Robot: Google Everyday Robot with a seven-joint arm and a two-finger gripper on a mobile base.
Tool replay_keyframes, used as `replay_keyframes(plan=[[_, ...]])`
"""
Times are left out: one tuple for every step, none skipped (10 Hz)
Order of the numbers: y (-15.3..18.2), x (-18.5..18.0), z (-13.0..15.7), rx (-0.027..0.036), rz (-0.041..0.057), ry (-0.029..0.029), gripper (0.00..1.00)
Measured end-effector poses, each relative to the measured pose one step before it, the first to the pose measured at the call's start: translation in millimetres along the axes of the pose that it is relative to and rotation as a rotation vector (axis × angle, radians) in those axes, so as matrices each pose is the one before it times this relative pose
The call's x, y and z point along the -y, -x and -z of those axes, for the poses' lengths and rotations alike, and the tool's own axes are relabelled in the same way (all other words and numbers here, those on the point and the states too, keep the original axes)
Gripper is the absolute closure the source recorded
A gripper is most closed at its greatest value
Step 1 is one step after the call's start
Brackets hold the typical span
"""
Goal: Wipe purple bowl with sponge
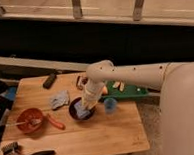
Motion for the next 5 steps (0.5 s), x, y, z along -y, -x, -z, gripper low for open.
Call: replay_keyframes(plan=[[-1.47, 2.88, -0.87, -0.00520, -0.00534, -0.00665, 1.00], [-0.89, 5.68, 0.64, -0.00602, -0.01020, -0.01140, 1.00], [3.76, 4.92, 2.34, 0.00531, -0.00834, -0.00934, 1.00], [2.92, 3.75, 1.96, 0.00263, -0.00458, -0.01014, 1.00], [4.73, 1.07, 2.44, 0.00430, 0.00036, -0.01144, 1.00]])
